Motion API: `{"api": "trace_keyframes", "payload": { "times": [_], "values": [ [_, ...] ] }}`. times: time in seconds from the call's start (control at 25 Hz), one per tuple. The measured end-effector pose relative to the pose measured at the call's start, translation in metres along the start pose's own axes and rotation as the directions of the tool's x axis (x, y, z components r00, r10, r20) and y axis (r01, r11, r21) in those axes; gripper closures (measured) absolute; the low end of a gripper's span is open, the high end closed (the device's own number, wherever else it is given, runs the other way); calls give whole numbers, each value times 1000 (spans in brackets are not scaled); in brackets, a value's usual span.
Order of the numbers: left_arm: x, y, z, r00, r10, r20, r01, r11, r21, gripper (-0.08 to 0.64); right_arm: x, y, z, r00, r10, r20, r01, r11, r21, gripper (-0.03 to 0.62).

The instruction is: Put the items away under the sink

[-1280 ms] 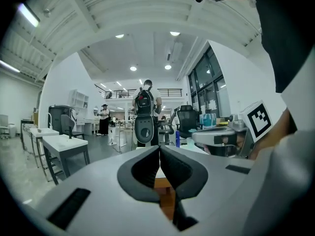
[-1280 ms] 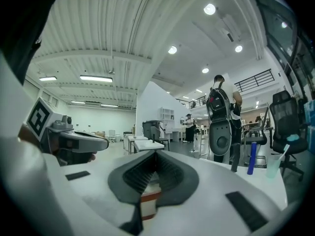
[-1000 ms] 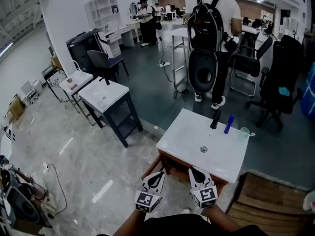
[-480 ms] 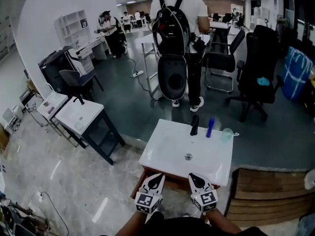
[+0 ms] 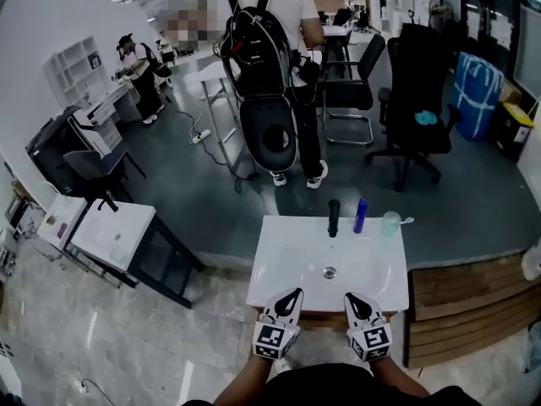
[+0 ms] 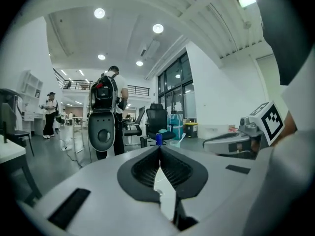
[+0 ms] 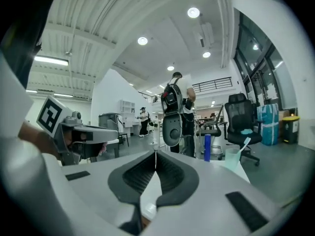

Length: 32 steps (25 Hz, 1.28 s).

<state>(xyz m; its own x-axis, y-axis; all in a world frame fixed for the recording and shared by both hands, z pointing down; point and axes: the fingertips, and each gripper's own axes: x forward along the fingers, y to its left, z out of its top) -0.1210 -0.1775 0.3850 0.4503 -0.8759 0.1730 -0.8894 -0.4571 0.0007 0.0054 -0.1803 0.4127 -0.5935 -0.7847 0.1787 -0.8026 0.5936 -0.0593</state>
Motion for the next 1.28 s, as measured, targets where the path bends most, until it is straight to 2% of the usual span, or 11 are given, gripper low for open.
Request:
{"api": "trace_keyframes", "payload": {
  "times": [0.24,0.4,0.56,0.76,1.08,1.12,1.2,1.28],
  "values": [
    [12,25,-6,995,-98,14,99,993,-61,538,3,0,-13,992,-124,-32,125,992,36,573],
    [29,29,-5,990,-138,12,139,989,-47,538,4,-20,-11,982,-185,-36,186,981,52,572],
    [41,27,-10,991,-136,-8,135,988,-69,538,0,-55,-14,967,-252,-50,254,966,51,574],
    [62,20,-20,991,-126,-36,124,990,-63,538,13,-107,-27,940,-327,-97,326,945,-28,572],
    [102,16,-29,992,-99,-76,95,994,-59,538,44,-177,-46,922,-367,-121,369,929,-1,571],
    [107,15,-31,992,-96,-83,92,994,-59,538,50,-187,-47,921,-370,-122,373,928,5,562],
    [115,16,-37,991,-93,-99,87,994,-63,538,60,-205,-52,915,-384,-125,390,921,22,484],
    [118,14,-47,988,-95,-123,88,994,-68,538,66,-219,-61,904,-404,-143,413,909,44,454]
  ]
}}
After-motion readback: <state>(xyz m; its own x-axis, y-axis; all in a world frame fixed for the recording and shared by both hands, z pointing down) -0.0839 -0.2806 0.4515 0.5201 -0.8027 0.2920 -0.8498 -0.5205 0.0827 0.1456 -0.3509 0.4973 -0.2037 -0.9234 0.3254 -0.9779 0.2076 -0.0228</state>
